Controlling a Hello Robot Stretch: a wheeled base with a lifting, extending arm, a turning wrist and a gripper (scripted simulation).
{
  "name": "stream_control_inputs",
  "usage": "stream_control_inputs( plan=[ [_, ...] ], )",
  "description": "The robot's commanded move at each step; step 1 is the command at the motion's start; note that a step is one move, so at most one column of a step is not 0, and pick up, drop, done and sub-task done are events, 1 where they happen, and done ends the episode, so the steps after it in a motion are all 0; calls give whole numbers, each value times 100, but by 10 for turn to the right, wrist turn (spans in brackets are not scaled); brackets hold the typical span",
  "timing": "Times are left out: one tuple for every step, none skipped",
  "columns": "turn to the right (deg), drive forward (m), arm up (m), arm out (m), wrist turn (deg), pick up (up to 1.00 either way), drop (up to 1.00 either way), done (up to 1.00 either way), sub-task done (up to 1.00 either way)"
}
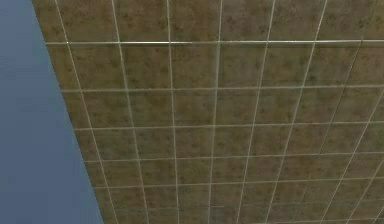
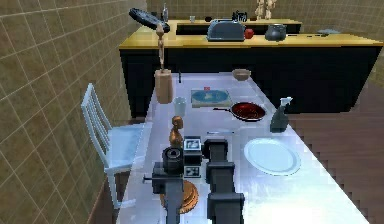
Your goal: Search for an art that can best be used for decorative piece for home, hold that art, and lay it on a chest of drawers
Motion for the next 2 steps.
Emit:
stream_control_inputs(
  plan=[
    [0,0,0,0,450,0,0,0,0],
    [0,0,0,0,450,0,0,0,0]
  ],
)
